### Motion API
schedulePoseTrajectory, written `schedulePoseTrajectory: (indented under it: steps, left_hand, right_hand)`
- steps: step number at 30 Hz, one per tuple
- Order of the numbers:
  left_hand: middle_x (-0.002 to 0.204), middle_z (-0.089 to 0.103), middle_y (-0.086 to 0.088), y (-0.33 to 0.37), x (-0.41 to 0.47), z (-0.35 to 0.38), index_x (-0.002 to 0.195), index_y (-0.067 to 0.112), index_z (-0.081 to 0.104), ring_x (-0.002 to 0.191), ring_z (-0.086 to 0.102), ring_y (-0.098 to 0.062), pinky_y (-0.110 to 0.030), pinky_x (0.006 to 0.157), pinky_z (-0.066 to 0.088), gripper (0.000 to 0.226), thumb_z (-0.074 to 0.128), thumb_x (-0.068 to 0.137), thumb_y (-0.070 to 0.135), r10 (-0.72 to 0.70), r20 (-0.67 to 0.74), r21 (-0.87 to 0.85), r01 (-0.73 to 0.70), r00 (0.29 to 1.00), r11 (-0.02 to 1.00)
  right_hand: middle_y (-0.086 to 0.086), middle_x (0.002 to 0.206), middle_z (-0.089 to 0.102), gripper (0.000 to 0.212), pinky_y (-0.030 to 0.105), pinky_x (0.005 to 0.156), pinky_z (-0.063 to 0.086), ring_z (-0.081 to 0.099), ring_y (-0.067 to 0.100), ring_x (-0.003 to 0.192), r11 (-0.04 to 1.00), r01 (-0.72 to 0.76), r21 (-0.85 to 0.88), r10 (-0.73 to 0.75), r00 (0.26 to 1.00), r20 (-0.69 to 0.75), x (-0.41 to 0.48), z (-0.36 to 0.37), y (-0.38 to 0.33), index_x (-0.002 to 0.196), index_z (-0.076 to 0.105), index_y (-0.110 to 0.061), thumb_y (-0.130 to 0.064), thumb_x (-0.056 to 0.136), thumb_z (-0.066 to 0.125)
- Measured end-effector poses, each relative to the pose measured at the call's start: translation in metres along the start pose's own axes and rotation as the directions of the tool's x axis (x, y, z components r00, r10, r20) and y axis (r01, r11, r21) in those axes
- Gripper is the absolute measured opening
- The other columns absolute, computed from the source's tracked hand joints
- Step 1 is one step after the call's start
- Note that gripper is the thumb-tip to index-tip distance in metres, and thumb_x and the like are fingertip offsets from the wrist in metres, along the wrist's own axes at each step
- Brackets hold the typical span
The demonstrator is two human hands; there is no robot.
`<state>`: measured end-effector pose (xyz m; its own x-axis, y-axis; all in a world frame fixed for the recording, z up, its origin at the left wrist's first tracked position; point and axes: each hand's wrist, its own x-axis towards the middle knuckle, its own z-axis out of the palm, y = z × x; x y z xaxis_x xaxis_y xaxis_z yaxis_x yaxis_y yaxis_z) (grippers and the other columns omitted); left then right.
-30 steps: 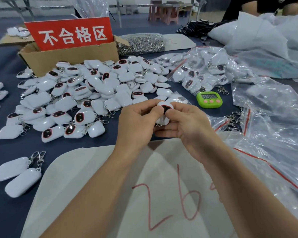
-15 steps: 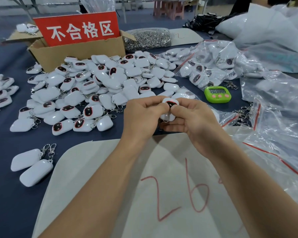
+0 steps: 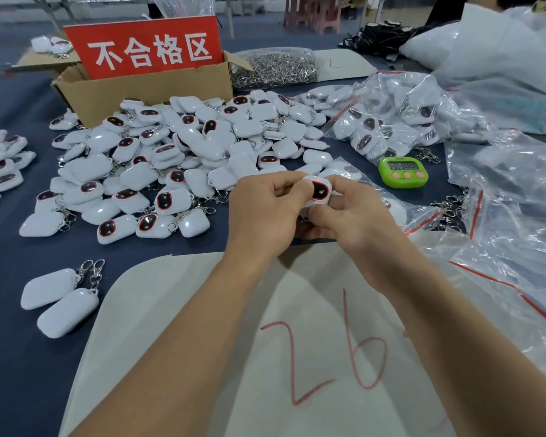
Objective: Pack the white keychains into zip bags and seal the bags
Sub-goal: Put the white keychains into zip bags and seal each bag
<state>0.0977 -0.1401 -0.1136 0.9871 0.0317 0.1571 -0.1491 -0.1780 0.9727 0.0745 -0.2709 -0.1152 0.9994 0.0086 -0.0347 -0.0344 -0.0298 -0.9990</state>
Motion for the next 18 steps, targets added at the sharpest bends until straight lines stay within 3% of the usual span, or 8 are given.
schedulePoseTrajectory:
  steps: [2,5,8,13,16,18]
  left_hand:
    - [0.066,0.074,-0.001,0.0013,0.0009,0.0003,0.083,0.019,0.084,0.057,0.061,-0.014,-0.026,0.061,0.051,0.013,0.073,0.088,0.015,-0.065,0.015,-0.088,0.066,0.998,0.994]
    - [0.064,0.066,-0.014,0.0035,0.0031,-0.0016,0.071,0.005,0.077,0.056,0.056,-0.026,-0.038,0.063,0.052,0.017,0.072,0.084,0.014,-0.152,0.067,-0.231,0.164,0.986,0.959]
    - [0.068,0.063,-0.017,0.0039,0.0049,-0.0054,0.068,-0.001,0.072,0.062,0.060,-0.025,-0.035,0.066,0.054,0.021,0.074,0.079,0.017,-0.193,0.094,-0.297,0.213,0.977,0.931]
    - [0.066,0.065,-0.014,0.0055,0.0042,-0.0023,0.060,0.010,0.074,0.060,0.063,-0.021,-0.028,0.064,0.057,0.025,0.072,0.085,0.009,-0.162,0.114,-0.311,0.190,0.980,0.931]
    - [0.068,0.067,-0.016,0.0076,0.0036,0.0003,0.062,0.007,0.076,0.060,0.064,-0.022,-0.026,0.060,0.058,0.027,0.069,0.087,0.004,-0.168,0.107,-0.350,0.195,0.980,0.916]
    - [0.075,0.069,-0.019,0.0057,0.0048,0.0011,0.070,-0.002,0.075,0.067,0.066,-0.024,-0.029,0.066,0.058,0.021,0.067,0.089,0.003,-0.182,0.078,-0.351,0.198,0.980,0.915]
  right_hand:
    - [0.021,0.080,0.073,0.017,0.039,0.074,0.057,0.066,0.026,0.067,0.999,0.030,-0.039,-0.031,0.999,-0.022,0.0004,-0.0003,-0.0002,0.103,0.068,-0.007,-0.002,0.087,0.067]
    - [0.012,0.069,0.071,0.015,0.034,0.065,0.053,0.064,0.024,0.064,0.999,0.040,-0.016,-0.040,0.999,-0.028,-0.0007,-0.0013,-0.0021,0.092,0.069,-0.011,-0.003,0.081,0.064]
    - [0.011,0.067,0.069,0.022,0.031,0.059,0.049,0.061,0.023,0.058,0.999,0.043,0.004,-0.042,0.998,-0.037,-0.0017,-0.0007,-0.0026,0.091,0.069,-0.009,0.010,0.086,0.059]
    - [0.013,0.065,0.068,0.026,0.024,0.048,0.043,0.055,0.020,0.047,0.999,0.035,0.030,-0.032,0.995,-0.099,-0.0021,-0.0029,-0.0062,0.087,0.071,-0.007,0.016,0.080,0.059]
    - [0.015,0.062,0.067,0.026,0.020,0.048,0.043,0.055,0.019,0.046,0.999,0.052,0.005,-0.051,0.991,-0.121,-0.0018,-0.0045,-0.0062,0.087,0.073,-0.010,0.011,0.078,0.061]
    - [0.013,0.060,0.067,0.021,0.018,0.048,0.042,0.056,0.014,0.048,0.997,0.062,-0.047,-0.068,0.988,-0.137,-0.0022,-0.0027,-0.0050,0.085,0.075,-0.016,0.000,0.077,0.064]
